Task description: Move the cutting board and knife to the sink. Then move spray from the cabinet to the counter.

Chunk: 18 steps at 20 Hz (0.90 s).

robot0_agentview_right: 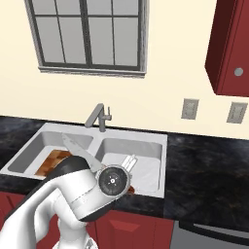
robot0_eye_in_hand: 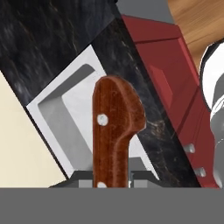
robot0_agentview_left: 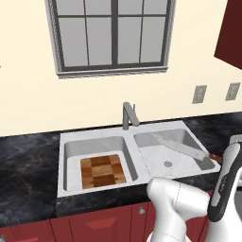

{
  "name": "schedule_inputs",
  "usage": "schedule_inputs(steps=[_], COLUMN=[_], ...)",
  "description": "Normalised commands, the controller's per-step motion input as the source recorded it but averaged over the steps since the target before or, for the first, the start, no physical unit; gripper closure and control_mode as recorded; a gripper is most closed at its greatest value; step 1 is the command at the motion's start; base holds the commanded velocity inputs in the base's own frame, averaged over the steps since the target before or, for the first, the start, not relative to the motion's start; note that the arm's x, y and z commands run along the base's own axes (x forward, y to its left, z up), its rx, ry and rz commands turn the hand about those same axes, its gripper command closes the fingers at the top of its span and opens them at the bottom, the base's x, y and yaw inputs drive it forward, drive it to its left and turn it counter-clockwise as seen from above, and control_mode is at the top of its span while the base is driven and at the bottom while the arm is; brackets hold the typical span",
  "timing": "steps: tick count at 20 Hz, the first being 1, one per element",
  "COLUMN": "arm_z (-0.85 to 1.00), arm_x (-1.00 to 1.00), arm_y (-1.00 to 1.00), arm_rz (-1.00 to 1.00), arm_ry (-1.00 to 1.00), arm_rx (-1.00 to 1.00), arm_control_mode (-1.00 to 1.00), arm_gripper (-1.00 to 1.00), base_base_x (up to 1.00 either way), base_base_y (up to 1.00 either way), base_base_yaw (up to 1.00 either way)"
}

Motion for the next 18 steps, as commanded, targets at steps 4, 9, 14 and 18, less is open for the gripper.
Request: schedule_inputs(steps=[4, 9, 14, 18], arm_z=[0.00, 0.00, -0.02, -0.09], arm_x=[0.37, 0.50, 0.41, 0.40], arm_y=[-0.04, -0.21, -0.26, -0.15], arm_rz=[-0.01, -0.01, 0.00, 0.00], arm_ry=[0.22, 0.20, 0.12, 0.01], arm_rx=[0.00, 0.00, 0.00, 0.00], arm_control_mode=[-1.00, -1.00, -1.00, -1.00], arm_gripper=[1.00, 1.00, 1.00, 1.00], base_base_x=[0.00, 0.00, 0.00, 0.00], base_base_y=[0.00, 0.00, 0.00, 0.00], base_base_yaw=[0.00, 0.00, 0.00, 0.00])
